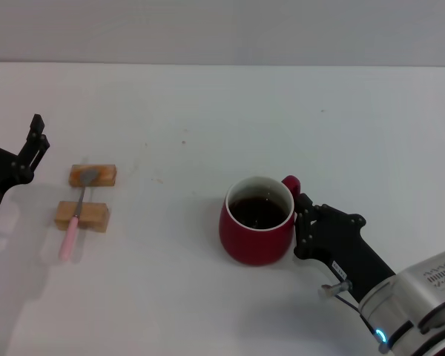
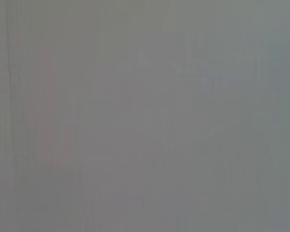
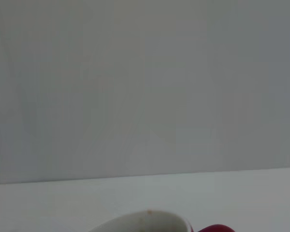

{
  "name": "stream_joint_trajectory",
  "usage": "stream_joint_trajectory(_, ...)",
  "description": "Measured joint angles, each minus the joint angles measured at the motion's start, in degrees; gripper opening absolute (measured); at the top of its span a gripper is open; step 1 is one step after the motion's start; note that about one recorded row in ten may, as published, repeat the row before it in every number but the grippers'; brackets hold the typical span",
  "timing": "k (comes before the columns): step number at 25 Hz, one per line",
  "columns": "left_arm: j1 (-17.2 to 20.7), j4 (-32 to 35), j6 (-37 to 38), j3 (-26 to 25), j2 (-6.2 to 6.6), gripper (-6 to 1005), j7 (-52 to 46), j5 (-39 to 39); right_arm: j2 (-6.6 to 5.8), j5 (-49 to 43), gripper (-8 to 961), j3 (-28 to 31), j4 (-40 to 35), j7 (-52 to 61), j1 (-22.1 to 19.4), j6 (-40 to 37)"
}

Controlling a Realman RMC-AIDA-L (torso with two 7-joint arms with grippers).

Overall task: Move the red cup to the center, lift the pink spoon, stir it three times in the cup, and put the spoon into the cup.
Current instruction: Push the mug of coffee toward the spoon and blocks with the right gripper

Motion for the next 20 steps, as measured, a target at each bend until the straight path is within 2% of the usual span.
stream_joint_trajectory(5, 0.09, 0.0, -0.02, 0.0, 0.0, 842, 0.0, 0.0, 0.0, -0.05, 0, 0.12, -0.04, 0.03, 0.13, -0.15)
stream_joint_trajectory(20, 0.17, 0.01, 0.14, 0.0, 0.0, 842, 0.04, 0.41, -0.1, -0.31, -1, 0.36, 0.19, 0.06, -3.66, -1.35)
